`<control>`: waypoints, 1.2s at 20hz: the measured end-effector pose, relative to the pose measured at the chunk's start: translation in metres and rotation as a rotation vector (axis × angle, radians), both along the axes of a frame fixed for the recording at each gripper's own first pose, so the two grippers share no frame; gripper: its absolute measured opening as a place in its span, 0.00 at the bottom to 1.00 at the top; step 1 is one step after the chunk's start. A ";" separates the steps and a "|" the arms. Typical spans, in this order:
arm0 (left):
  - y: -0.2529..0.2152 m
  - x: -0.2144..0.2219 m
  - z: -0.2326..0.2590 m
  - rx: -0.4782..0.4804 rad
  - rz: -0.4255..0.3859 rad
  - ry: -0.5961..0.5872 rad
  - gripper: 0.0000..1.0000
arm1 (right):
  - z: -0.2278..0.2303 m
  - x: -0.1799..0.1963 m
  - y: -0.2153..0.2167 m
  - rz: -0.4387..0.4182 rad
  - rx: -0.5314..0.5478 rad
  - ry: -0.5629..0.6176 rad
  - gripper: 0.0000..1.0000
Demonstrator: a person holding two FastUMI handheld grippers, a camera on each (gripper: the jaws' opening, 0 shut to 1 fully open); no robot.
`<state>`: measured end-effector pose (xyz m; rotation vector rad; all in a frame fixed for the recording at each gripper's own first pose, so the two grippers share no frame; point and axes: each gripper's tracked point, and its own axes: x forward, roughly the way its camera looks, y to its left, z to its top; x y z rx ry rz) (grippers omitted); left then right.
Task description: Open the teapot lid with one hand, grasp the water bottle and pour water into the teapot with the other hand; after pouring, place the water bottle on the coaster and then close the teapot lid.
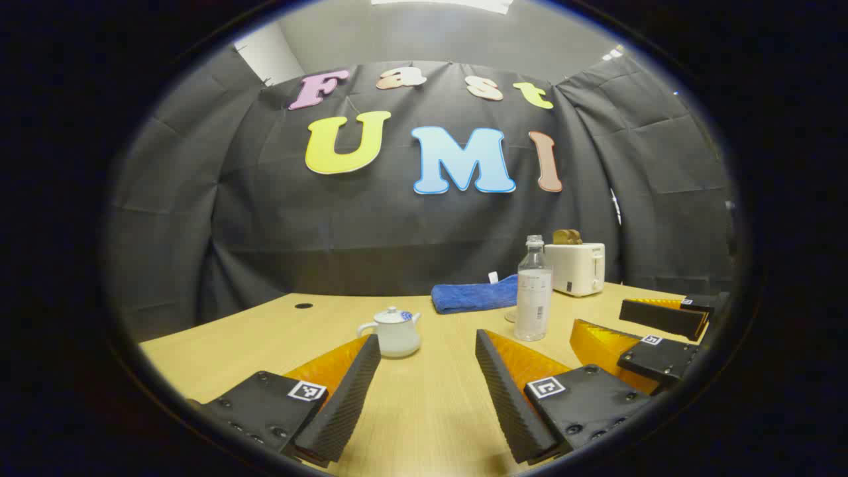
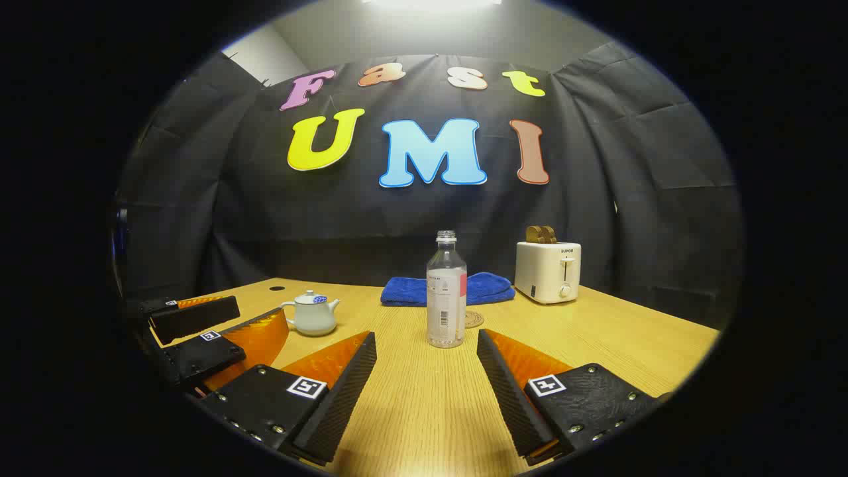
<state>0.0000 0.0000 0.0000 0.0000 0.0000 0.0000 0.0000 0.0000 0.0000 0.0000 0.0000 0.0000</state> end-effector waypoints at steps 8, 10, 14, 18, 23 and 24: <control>0.000 0.000 -0.002 -0.001 -0.007 -0.001 0.97 | 0.000 0.000 0.000 0.000 -0.001 0.001 0.95; -0.001 0.000 -0.002 -0.001 -0.008 0.000 0.97 | 0.000 0.000 0.000 0.000 -0.001 0.001 0.95; -0.001 0.000 -0.002 -0.001 -0.008 0.000 0.97 | 0.000 0.000 0.000 0.000 0.000 0.002 0.95; -0.001 0.000 -0.002 -0.002 -0.008 0.000 0.97 | 0.001 0.000 0.001 0.008 0.000 0.002 0.95; 0.003 0.002 -0.003 0.002 0.027 0.008 0.96 | -0.001 0.000 0.000 0.007 0.000 0.007 0.95; 0.000 0.001 -0.002 -0.001 0.012 0.004 0.96 | 0.000 0.001 0.002 0.016 0.000 0.004 0.95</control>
